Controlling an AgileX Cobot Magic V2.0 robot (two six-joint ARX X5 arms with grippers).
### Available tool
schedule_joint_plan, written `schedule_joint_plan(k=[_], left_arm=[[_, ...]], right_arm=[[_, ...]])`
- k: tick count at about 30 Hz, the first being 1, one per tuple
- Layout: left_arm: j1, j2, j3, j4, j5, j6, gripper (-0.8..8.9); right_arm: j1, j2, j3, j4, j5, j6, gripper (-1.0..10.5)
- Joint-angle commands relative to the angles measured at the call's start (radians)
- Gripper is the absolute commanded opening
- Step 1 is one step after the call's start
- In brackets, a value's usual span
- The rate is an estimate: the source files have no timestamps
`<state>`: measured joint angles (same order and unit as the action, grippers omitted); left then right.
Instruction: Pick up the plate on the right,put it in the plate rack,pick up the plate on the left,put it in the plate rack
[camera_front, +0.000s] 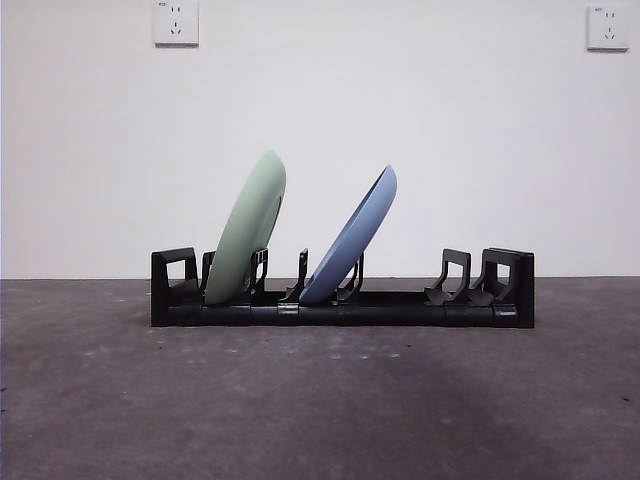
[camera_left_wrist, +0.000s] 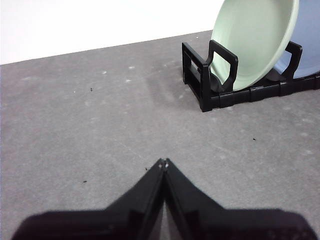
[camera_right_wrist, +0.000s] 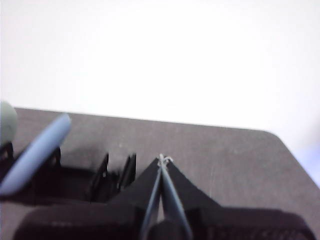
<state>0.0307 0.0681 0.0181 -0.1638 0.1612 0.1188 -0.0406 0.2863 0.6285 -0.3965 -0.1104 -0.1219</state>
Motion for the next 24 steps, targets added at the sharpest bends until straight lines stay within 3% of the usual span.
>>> schedule_joint_plan(k=[1, 6, 12, 24], left_arm=[[0.003, 0.0, -0.009, 0.003, 0.003, -0.007, -0.04], [0.003, 0.0, -0.009, 0.003, 0.003, -0.007, -0.04], [0.003, 0.0, -0.009, 0.003, 0.003, -0.007, -0.04], [0.003, 0.005, -0.009, 0.003, 0.003, -0.007, -0.03]], right_arm=[[-0.001, -0.067, -0.169, 0.065, -0.001, -0.005, 0.0], [-0.001, -0.183, -0.394, 0.121, -0.001, 0.031, 0.0], [0.0, -0.278, -0.533, 0.121, -0.001, 0.051, 0.0], [0.002, -0.278, -0.586, 0.139, 0.017, 0.051, 0.0]])
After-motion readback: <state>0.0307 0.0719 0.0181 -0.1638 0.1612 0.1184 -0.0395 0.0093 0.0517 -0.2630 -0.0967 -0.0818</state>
